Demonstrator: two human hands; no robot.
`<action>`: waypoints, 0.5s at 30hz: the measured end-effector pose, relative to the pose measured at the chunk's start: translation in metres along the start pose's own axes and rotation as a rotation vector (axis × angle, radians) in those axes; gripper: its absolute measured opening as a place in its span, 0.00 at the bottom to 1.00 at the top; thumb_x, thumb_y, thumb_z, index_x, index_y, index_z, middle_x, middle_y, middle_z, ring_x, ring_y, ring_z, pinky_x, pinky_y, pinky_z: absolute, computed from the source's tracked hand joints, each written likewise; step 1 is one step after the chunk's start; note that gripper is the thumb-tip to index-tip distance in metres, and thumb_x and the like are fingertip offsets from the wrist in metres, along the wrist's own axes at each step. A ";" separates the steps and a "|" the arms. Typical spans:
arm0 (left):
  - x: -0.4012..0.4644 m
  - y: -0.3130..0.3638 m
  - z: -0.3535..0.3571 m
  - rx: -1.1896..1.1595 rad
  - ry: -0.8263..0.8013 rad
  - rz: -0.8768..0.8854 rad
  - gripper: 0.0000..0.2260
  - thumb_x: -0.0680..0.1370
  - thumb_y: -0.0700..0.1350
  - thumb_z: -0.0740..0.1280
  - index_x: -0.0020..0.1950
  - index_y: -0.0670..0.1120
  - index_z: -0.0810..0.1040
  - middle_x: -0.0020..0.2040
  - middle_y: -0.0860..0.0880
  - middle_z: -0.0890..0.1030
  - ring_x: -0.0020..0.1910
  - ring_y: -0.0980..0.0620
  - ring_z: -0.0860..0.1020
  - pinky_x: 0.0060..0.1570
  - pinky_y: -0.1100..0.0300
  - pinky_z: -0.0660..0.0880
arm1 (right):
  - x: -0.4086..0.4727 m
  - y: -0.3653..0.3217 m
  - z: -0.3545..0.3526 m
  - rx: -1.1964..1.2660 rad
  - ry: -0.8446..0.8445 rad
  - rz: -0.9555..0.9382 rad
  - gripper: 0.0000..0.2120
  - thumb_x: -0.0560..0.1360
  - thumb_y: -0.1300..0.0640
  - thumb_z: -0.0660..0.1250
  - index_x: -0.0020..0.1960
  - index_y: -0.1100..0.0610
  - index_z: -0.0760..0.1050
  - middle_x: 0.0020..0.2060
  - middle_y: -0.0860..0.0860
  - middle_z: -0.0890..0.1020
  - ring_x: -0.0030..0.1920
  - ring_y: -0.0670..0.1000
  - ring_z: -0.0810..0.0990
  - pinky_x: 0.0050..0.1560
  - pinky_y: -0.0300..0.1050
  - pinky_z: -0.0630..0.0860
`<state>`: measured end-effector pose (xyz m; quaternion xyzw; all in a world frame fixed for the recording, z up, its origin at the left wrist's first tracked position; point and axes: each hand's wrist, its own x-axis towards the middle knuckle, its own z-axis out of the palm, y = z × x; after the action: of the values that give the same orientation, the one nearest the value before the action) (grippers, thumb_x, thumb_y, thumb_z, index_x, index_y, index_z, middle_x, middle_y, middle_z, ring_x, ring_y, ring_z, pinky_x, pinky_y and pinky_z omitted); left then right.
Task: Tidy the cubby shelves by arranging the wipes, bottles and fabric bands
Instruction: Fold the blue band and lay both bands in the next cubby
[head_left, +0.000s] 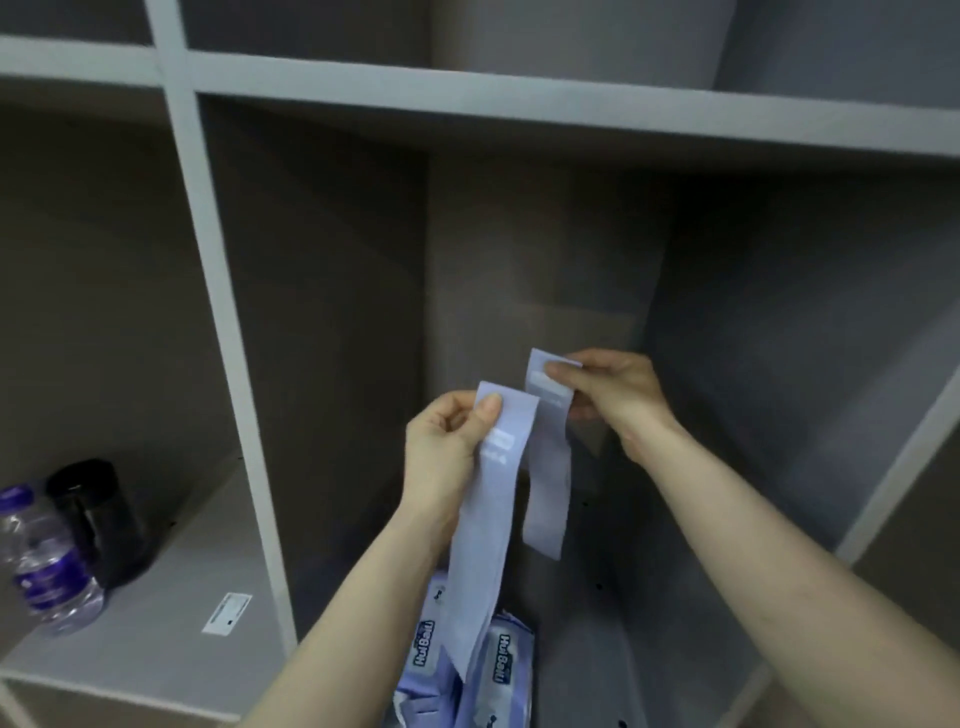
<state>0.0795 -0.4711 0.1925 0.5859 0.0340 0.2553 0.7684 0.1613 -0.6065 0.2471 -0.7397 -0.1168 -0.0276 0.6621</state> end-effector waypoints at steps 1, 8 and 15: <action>-0.002 0.002 0.006 -0.001 -0.011 0.005 0.05 0.75 0.42 0.70 0.42 0.41 0.80 0.30 0.51 0.78 0.31 0.55 0.76 0.34 0.63 0.73 | -0.010 -0.011 0.001 -0.003 -0.050 0.014 0.04 0.70 0.62 0.72 0.39 0.56 0.78 0.32 0.51 0.81 0.29 0.46 0.80 0.33 0.40 0.80; -0.007 0.021 0.016 -0.049 0.000 0.006 0.08 0.74 0.42 0.71 0.46 0.37 0.82 0.34 0.49 0.82 0.33 0.58 0.79 0.35 0.67 0.76 | -0.046 -0.029 0.001 0.075 -0.225 0.151 0.09 0.72 0.60 0.69 0.51 0.59 0.80 0.41 0.56 0.86 0.42 0.54 0.86 0.43 0.49 0.83; -0.017 0.030 0.003 -0.009 -0.039 0.038 0.07 0.71 0.43 0.73 0.44 0.39 0.81 0.38 0.46 0.84 0.37 0.53 0.81 0.39 0.60 0.79 | -0.066 -0.034 0.005 0.028 -0.293 0.148 0.10 0.74 0.61 0.65 0.53 0.61 0.81 0.44 0.60 0.86 0.46 0.57 0.86 0.48 0.52 0.82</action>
<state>0.0551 -0.4753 0.2172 0.5880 0.0067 0.2588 0.7663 0.0896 -0.6076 0.2666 -0.7330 -0.1580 0.1311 0.6485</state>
